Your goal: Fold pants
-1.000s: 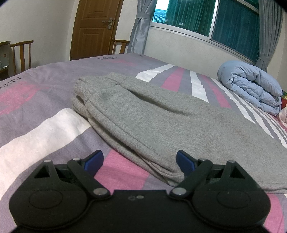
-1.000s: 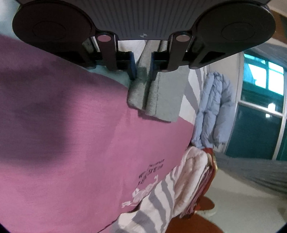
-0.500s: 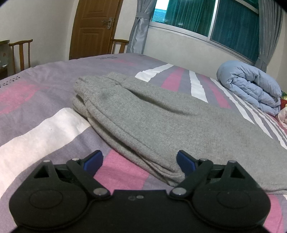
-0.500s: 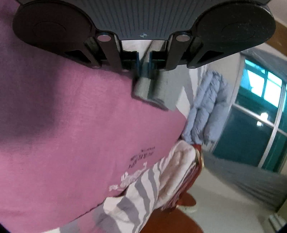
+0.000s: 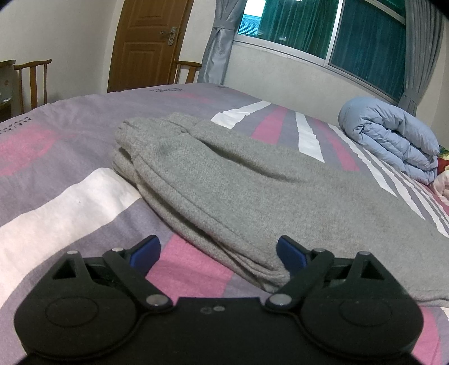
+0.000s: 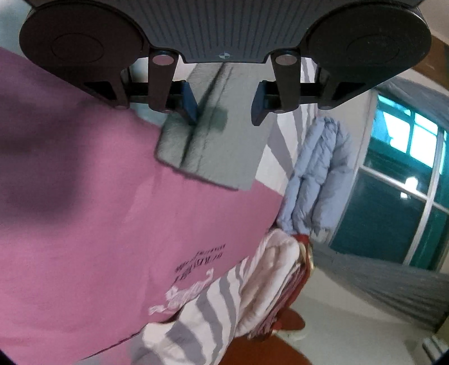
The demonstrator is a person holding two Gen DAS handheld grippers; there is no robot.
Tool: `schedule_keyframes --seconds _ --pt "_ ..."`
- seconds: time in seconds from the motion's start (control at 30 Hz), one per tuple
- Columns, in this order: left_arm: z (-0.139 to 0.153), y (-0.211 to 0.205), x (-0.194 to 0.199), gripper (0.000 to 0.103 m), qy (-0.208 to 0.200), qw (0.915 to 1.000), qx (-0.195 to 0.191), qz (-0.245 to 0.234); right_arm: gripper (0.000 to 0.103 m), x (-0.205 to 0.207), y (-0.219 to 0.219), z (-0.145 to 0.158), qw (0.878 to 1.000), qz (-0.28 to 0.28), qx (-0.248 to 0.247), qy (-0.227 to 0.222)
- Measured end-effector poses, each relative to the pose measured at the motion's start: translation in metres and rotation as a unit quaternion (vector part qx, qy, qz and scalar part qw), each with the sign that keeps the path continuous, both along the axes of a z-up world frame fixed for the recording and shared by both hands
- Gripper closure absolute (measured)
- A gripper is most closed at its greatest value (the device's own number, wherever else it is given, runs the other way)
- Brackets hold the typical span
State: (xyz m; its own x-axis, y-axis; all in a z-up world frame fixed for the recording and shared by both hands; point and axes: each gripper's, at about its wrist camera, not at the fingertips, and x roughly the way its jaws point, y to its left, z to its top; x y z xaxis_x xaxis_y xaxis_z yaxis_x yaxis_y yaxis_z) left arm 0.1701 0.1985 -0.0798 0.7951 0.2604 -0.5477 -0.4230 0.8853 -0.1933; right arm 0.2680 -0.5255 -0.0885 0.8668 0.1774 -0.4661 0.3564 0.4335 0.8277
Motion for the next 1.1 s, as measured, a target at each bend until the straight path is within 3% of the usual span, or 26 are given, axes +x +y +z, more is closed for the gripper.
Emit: schedule_keyframes --seconds 0.03,0.07,0.3,0.43,0.53,0.57,0.63,0.7,0.77,0.87,0.97,1.03,1.1 --pt "0.000 0.000 0.000 0.019 0.000 1.0000 0.000 0.000 0.066 0.004 0.002 0.002 1.000 0.007 -0.005 0.008" --pt "0.000 0.000 0.000 0.019 0.000 1.0000 0.000 0.000 0.099 0.008 0.004 0.003 1.000 0.021 -0.007 0.017" --pt "0.000 0.001 0.000 0.019 -0.001 1.0000 -0.001 0.000 0.099 -0.028 0.014 0.024 0.999 -0.005 -0.023 -0.037" --pt "0.000 0.000 0.000 0.019 -0.001 1.0000 -0.002 -0.001 0.099 -0.018 0.011 0.001 1.000 0.001 -0.026 0.008" --pt "0.000 0.001 0.001 0.019 0.000 1.0000 -0.002 -0.001 0.101 -0.014 0.007 -0.009 1.000 0.004 -0.016 0.010" --pt "0.000 0.001 0.001 0.019 0.000 1.0000 -0.003 -0.001 0.098 -0.016 0.010 -0.003 1.000 0.005 -0.022 0.011" --pt "0.001 0.002 0.001 0.019 0.000 1.0000 -0.004 -0.002 0.083 -0.031 0.017 0.010 0.999 -0.007 -0.040 -0.002" --pt "0.001 0.003 0.000 0.019 0.000 1.0000 -0.005 -0.002 0.047 -0.054 0.032 0.023 0.997 -0.032 -0.064 -0.022" --pt "0.004 0.004 -0.002 0.019 0.000 1.0000 -0.008 -0.001 0.037 -0.074 0.053 0.031 0.994 -0.035 -0.094 -0.042" --pt "0.013 0.006 -0.010 0.019 -0.013 0.9999 0.001 0.008 0.037 -0.084 0.086 0.039 0.989 -0.020 -0.137 -0.049" --pt "0.027 0.016 -0.023 0.024 -0.050 0.9983 0.010 0.029 0.037 -0.085 0.103 0.055 0.978 -0.001 -0.201 -0.062" --pt "0.035 0.031 -0.027 0.033 -0.076 0.9963 -0.005 0.040 0.037 -0.080 0.116 0.057 0.973 0.014 -0.226 -0.054" --pt "0.040 0.048 -0.023 0.037 -0.085 0.9953 -0.024 0.040 0.037 -0.079 0.122 0.058 0.970 0.025 -0.236 -0.059"
